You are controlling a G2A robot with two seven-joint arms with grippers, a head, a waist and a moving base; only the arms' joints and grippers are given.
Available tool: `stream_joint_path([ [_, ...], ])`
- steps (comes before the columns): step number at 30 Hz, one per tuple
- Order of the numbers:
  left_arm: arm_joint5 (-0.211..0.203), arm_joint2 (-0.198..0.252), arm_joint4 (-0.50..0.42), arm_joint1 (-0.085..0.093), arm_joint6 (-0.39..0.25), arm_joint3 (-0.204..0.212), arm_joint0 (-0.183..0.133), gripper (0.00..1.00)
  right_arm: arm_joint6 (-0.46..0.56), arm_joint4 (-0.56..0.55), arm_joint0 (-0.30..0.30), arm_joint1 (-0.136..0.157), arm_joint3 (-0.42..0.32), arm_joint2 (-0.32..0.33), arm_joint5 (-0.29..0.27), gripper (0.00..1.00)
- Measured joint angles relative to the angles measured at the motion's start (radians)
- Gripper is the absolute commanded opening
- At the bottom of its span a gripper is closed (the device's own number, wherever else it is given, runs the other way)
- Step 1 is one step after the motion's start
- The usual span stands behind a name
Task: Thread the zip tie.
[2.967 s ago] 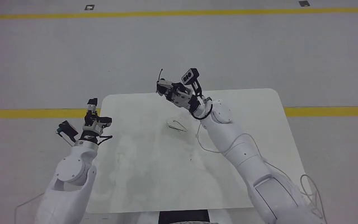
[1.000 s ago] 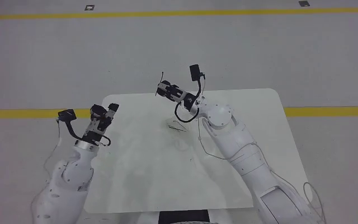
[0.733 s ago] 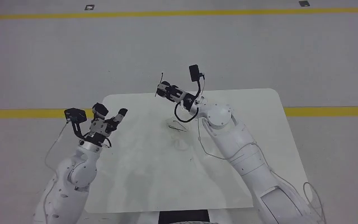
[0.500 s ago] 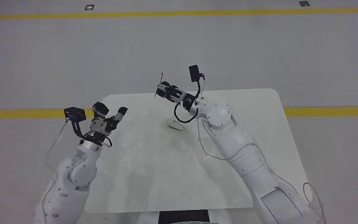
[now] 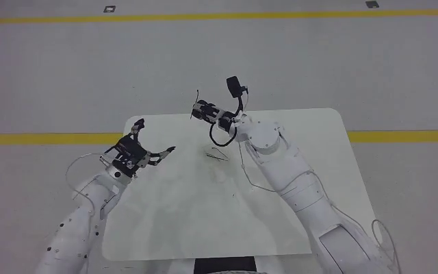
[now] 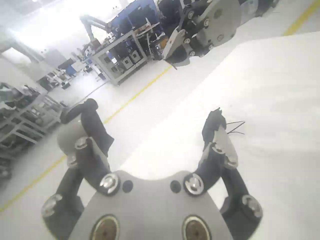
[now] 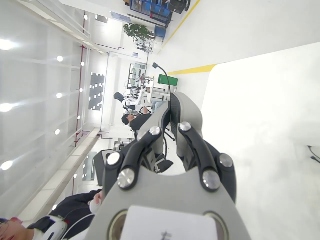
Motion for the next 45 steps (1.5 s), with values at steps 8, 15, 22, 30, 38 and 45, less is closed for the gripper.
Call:
stream_joint_path([
  [8,0.04,0.069,-0.016,0.104,0.007,-0.017,-0.039,1.0,0.003,0.012,0.014,-0.005,0.009,-0.013,0.056,0.0],
  [15,0.041,0.072,-0.016,0.108,-0.008,-0.024,-0.047,1.0,-0.002,0.006,0.01,-0.005,0.005,-0.016,0.056,0.0],
  [22,0.111,0.157,-0.016,0.225,-0.115,-0.065,-0.122,1.0,-0.012,-0.06,0.036,-0.01,-0.043,-0.047,0.206,0.0],
  [30,0.263,0.413,-0.016,0.424,-0.117,-0.056,-0.282,1.0,0.021,-0.062,0.09,-0.021,0.009,-0.051,0.241,0.0],
  [38,0.409,0.647,-0.016,0.512,-0.1,-0.025,-0.424,1.0,0.031,-0.023,0.109,-0.032,0.048,-0.043,0.241,0.0],
  [45,0.403,0.648,-0.016,0.511,-0.11,-0.023,-0.428,1.0,0.02,-0.005,0.096,-0.033,0.044,-0.039,0.238,0.0],
])
